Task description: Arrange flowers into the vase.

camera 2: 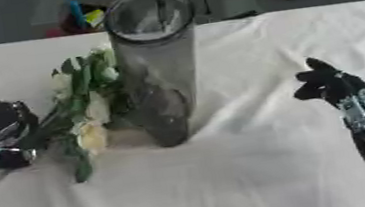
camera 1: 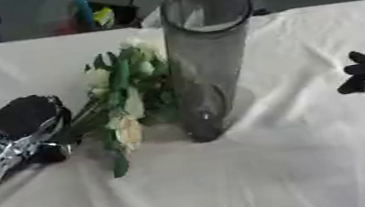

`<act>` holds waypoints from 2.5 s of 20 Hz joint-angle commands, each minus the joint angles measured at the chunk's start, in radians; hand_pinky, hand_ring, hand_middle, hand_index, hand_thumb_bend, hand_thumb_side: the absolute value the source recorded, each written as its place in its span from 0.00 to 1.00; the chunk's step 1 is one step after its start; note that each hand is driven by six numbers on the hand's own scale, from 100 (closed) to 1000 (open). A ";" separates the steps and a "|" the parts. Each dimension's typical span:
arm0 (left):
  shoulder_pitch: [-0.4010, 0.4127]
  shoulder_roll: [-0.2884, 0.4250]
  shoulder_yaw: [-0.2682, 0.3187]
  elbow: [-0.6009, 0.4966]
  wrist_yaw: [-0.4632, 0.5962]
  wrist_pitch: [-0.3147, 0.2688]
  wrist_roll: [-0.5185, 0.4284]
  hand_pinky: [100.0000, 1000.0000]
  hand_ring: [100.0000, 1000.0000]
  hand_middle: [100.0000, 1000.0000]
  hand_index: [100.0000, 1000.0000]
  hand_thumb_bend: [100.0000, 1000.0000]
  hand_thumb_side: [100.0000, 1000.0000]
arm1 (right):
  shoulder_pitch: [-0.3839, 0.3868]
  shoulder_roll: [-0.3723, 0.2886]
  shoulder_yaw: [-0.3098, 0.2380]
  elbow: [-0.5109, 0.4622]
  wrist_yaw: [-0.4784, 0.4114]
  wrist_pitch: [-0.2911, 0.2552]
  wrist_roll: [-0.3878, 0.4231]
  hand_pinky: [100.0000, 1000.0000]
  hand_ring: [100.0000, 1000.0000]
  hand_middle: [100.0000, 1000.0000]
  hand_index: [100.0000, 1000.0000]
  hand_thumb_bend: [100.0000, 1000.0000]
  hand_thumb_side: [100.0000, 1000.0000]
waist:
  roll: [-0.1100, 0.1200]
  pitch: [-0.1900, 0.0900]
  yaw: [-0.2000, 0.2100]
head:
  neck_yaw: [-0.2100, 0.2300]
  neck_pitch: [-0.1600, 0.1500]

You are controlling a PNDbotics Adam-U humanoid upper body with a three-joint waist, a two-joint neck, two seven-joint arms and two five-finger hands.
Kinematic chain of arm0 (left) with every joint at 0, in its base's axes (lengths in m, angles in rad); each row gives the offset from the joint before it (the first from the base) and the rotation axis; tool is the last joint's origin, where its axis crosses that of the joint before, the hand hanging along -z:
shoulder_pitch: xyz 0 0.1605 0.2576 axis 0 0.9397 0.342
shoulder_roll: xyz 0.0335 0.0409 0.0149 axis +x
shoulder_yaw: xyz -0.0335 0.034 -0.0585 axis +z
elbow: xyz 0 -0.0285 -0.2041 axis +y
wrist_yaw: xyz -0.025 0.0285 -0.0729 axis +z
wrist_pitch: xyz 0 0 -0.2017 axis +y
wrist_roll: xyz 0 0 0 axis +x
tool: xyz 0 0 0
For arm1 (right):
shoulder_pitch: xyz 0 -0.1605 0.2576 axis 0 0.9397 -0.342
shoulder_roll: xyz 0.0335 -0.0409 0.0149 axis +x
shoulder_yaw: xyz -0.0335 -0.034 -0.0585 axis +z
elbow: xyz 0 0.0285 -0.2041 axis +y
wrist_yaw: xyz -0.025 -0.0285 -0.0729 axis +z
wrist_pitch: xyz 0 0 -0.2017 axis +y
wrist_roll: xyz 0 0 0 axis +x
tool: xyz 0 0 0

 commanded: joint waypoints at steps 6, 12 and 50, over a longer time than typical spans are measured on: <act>-0.014 0.014 0.009 -0.006 0.071 0.020 0.020 0.00 0.00 0.03 0.19 0.00 0.19 | -0.002 -0.007 -0.004 -0.020 -0.002 -0.002 0.003 0.68 1.00 0.51 0.75 0.00 0.99 | 0.004 -0.004 0.003 | 0.002 -0.004; -0.013 0.020 0.017 -0.042 0.149 0.019 0.003 0.00 0.00 0.00 0.07 0.00 0.24 | -0.001 -0.006 -0.004 -0.020 -0.001 0.000 0.004 0.68 1.00 0.51 0.75 0.00 0.99 | 0.005 -0.007 0.006 | -0.001 -0.001; -0.025 0.062 0.209 -0.206 0.508 0.196 0.139 0.00 0.00 0.00 0.01 0.00 0.35 | 0.007 -0.004 -0.014 -0.020 -0.005 -0.003 -0.014 0.68 1.00 0.50 0.75 0.00 0.99 | -0.003 -0.018 0.005 | -0.037 -0.009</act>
